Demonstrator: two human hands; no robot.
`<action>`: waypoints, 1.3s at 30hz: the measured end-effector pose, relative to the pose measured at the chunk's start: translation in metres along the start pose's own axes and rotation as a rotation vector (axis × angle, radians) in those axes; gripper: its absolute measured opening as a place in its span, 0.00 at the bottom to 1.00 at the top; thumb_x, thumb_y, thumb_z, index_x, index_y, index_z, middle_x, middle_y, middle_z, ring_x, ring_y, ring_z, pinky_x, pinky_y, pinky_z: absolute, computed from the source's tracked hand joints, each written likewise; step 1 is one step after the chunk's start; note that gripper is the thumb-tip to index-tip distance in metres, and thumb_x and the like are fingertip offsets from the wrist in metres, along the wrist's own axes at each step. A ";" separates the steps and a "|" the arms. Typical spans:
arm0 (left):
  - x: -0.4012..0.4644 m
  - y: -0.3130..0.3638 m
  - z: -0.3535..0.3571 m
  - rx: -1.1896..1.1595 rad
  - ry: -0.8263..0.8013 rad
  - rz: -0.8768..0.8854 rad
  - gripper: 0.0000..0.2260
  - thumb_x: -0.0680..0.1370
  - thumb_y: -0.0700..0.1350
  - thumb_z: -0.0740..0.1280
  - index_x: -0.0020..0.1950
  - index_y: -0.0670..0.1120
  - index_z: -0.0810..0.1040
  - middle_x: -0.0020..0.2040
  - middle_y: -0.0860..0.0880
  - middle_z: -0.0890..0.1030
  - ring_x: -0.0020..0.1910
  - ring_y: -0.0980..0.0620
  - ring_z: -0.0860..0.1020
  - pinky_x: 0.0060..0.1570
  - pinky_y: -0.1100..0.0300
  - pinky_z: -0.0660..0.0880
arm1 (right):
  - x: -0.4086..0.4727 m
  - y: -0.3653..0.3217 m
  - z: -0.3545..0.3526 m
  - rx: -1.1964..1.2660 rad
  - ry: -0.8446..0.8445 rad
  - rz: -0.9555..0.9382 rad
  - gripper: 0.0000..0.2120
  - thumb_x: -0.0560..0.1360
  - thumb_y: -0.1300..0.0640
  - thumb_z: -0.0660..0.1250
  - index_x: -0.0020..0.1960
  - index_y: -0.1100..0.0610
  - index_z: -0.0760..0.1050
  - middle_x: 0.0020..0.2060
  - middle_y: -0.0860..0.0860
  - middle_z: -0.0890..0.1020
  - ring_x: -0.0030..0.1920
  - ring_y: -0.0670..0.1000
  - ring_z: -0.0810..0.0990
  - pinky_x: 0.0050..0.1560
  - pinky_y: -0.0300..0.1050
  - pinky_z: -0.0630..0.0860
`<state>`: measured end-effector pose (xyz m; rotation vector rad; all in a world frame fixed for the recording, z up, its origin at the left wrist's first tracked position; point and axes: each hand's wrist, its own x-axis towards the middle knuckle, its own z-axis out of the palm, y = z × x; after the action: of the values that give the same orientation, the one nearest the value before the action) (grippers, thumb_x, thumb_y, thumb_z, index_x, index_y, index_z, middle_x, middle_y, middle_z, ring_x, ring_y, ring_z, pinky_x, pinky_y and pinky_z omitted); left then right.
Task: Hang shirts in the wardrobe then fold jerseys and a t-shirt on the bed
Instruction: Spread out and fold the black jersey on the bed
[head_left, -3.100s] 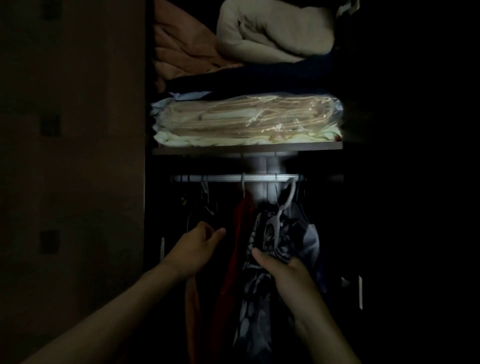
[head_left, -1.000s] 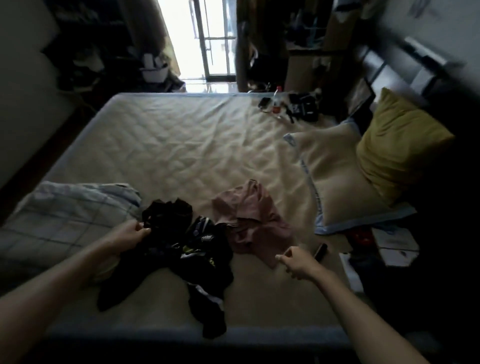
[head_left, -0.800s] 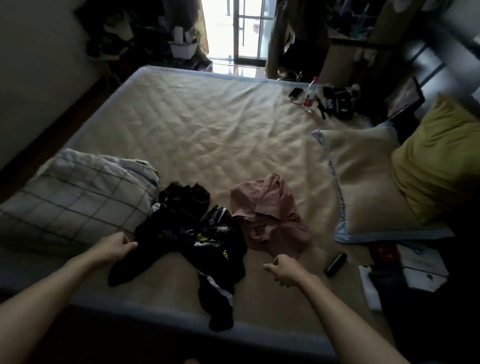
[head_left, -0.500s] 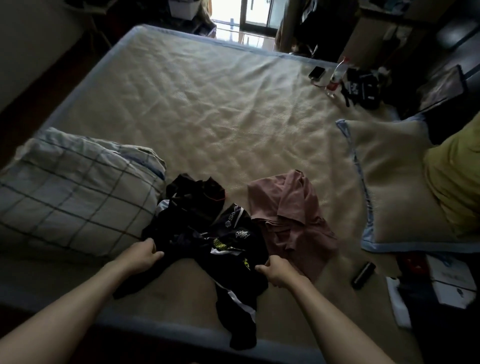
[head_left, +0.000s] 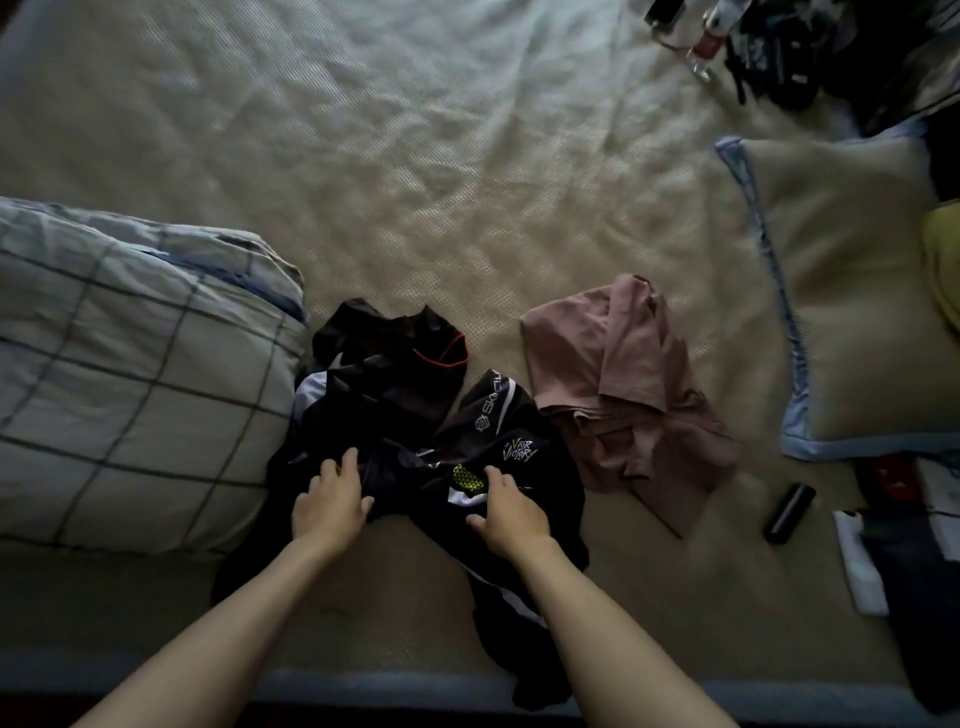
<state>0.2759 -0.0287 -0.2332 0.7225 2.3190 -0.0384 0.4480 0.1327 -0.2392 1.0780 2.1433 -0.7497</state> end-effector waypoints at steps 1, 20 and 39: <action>0.005 -0.002 0.002 -0.024 0.025 0.019 0.24 0.81 0.53 0.65 0.75 0.47 0.66 0.64 0.44 0.75 0.62 0.43 0.77 0.55 0.49 0.76 | 0.004 0.002 0.001 -0.037 0.005 0.001 0.29 0.78 0.51 0.67 0.75 0.55 0.59 0.70 0.54 0.69 0.64 0.61 0.77 0.55 0.53 0.75; -0.035 0.178 -0.235 -0.854 0.379 0.331 0.10 0.84 0.46 0.63 0.59 0.39 0.75 0.51 0.39 0.80 0.48 0.39 0.81 0.44 0.46 0.83 | -0.159 0.131 -0.211 0.987 0.350 -0.143 0.13 0.79 0.60 0.68 0.36 0.58 0.77 0.25 0.41 0.74 0.28 0.38 0.69 0.30 0.34 0.64; -0.426 0.540 -0.320 -0.357 0.644 1.540 0.13 0.76 0.53 0.72 0.51 0.44 0.80 0.49 0.49 0.79 0.48 0.49 0.78 0.50 0.55 0.75 | -0.490 0.244 -0.350 1.200 0.880 -0.375 0.24 0.74 0.54 0.74 0.67 0.59 0.72 0.57 0.53 0.84 0.54 0.48 0.84 0.52 0.41 0.79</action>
<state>0.6099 0.2893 0.3693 2.2852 1.5429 1.3806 0.7911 0.2673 0.2961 1.8331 2.6115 -2.2428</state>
